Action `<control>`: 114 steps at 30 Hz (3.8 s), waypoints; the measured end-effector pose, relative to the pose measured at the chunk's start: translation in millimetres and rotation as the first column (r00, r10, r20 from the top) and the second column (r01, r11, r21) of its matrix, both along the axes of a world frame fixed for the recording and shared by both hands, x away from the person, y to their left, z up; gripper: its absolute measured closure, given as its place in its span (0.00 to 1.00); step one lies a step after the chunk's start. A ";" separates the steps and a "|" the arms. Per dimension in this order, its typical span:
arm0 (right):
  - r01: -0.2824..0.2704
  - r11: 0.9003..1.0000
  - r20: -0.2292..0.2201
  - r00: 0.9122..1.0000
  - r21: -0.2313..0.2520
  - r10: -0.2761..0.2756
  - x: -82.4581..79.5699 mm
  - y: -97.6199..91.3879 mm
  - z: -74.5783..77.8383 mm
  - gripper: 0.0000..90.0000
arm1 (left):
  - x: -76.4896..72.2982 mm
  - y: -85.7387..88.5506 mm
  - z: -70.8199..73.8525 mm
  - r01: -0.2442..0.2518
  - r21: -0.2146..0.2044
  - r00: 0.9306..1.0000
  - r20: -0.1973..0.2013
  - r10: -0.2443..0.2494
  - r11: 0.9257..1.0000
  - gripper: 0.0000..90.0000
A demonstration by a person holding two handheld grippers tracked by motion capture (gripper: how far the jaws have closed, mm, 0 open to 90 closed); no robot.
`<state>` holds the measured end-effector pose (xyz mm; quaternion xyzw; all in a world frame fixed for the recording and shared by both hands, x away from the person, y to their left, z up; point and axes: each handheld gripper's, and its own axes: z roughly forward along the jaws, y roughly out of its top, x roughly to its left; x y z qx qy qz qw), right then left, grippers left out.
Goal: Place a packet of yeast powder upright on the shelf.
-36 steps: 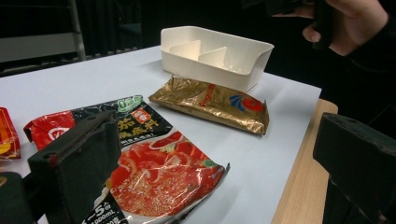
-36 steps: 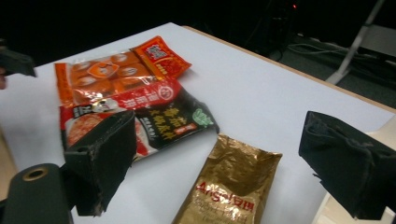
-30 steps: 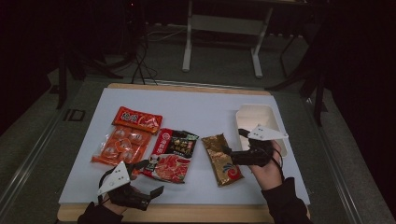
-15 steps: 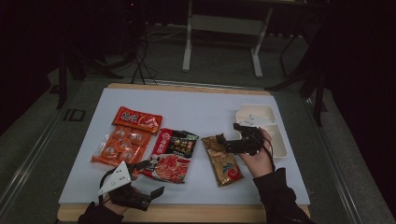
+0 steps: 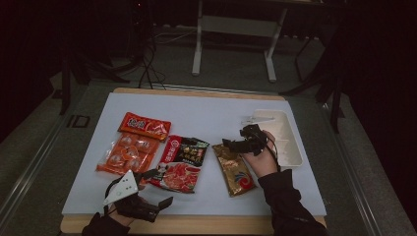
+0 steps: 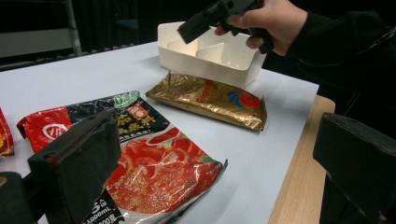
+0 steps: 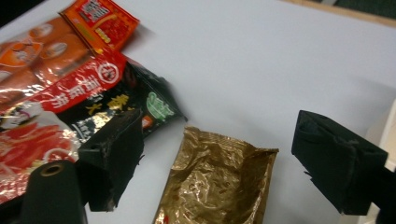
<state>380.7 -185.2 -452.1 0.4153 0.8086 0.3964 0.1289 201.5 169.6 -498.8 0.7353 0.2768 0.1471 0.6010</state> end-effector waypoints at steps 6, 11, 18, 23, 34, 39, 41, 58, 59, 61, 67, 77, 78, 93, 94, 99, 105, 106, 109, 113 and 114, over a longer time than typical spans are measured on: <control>0.019 0.998 -0.040 0.999 -0.056 -0.022 8.2 6.2 -7.9 0.24 | 0.1 0.2 -0.2 0.003 -0.002 1.000 -0.001 -0.003 1.000 0.01; 0.046 0.994 -0.092 0.994 -0.096 -0.055 15.7 12.1 -18.5 0.25 | 0.1 0.1 -0.2 0.005 -0.003 1.000 -0.003 -0.005 1.000 0.01; 0.090 0.989 -0.160 0.981 -0.119 -0.109 28.2 16.9 -29.4 0.26 | 0.3 0.0 -0.4 0.006 -0.003 1.000 -0.003 -0.006 1.000 0.01; 0.108 0.980 -0.182 0.974 -0.168 -0.138 35.0 22.0 -38.8 0.28 | 0.0 -0.1 -0.4 0.008 0.000 1.000 -0.004 -0.008 1.000 0.01; 0.112 0.972 -0.254 0.953 -0.205 -0.163 42.1 16.6 -58.9 0.36 | 0.1 -0.5 -0.8 0.010 0.001 1.000 -0.004 -0.010 1.000 0.01; 0.087 0.975 -0.301 0.942 -0.206 -0.147 41.6 18.0 -61.7 0.49 | 0.4 -0.8 -1.3 0.010 0.003 1.000 -0.009 -0.010 1.000 0.01; 0.078 0.978 -0.320 0.937 -0.193 -0.138 42.6 17.0 -63.0 0.54 | 0.4 -1.0 -1.5 0.012 0.003 1.000 -0.009 -0.011 1.000 0.01; -0.004 0.969 -0.250 0.966 -0.246 -0.060 35.3 22.9 -47.3 1.00 | 1.3 -1.7 -2.6 0.010 0.011 1.000 -0.015 -0.010 1.000 0.01; -0.013 0.969 -0.243 0.969 -0.246 -0.049 33.4 23.6 -44.3 1.00 | 1.2 -1.8 -2.6 0.009 0.014 1.000 -0.015 -0.009 1.000 0.01; -0.021 0.971 -0.224 0.974 -0.237 -0.033 29.5 23.2 -39.1 1.00 | 1.1 -1.6 -2.6 0.009 0.014 1.000 -0.013 -0.008 1.000 0.01; -0.047 0.986 -0.180 0.984 -0.161 0.017 18.1 15.9 -25.9 1.00 | 1.8 -1.9 -3.2 0.010 0.016 1.000 -0.018 -0.009 1.000 0.01; -0.114 0.993 -0.121 0.987 -0.040 0.108 -1.0 15.5 1.2 1.00 | 2.1 -2.3 -3.7 0.006 0.019 1.000 -0.020 -0.006 1.000 0.01; -0.121 0.992 -0.116 0.986 -0.027 0.118 -3.1 16.1 3.9 1.00 | 2.1 -2.4 -3.7 0.006 0.019 1.000 -0.019 -0.006 1.000 0.01; -0.174 0.982 -0.031 0.984 0.073 0.177 -18.0 19.3 38.7 1.00 | 2.1 -2.6 -3.9 0.009 0.023 1.000 -0.019 -0.009 1.000 0.01; -0.177 0.981 -0.017 0.984 0.081 0.179 -18.3 18.8 43.2 1.00 | 2.1 -2.6 -4.0 0.009 0.023 1.000 -0.020 -0.009 1.000 0.01; -0.174 0.976 0.005 0.985 0.131 0.174 -15.8 13.8 53.1 1.00 | 2.3 -2.6 -4.2 0.010 0.019 1.000 -0.022 -0.010 1.000 0.01; -0.155 0.973 0.028 0.988 0.171 0.153 -12.5 6.4 64.4 1.00 | 2.2 -2.7 -4.2 0.010 0.020 1.000 -0.021 -0.009 1.000 0.01; -0.149 0.970 0.041 0.989 0.190 0.143 -11.2 2.3 70.3 1.00 | 2.2 -2.6 -4.3 0.010 0.020 1.000 -0.021 -0.010 1.000 0.01; -0.136 0.968 0.062 0.990 0.212 0.125 -8.7 -4.2 79.1 1.00 | 2.4 -2.9 -4.5 0.010 0.020 1.000 -0.022 -0.009 1.000 0.01; -0.110 0.966 0.084 0.992 0.233 0.092 -3.5 -13.3 89.3 1.00 | 2.3 -3.0 -4.6 0.010 0.020 1.000 -0.023 -0.010 1.000 0.01; -0.104 0.965 0.084 0.993 0.240 0.086 -1.4 -15.9 91.2 1.00 | 2.3 -2.9 -4.5 0.010 0.021 1.000 -0.022 -0.010 1.000 0.01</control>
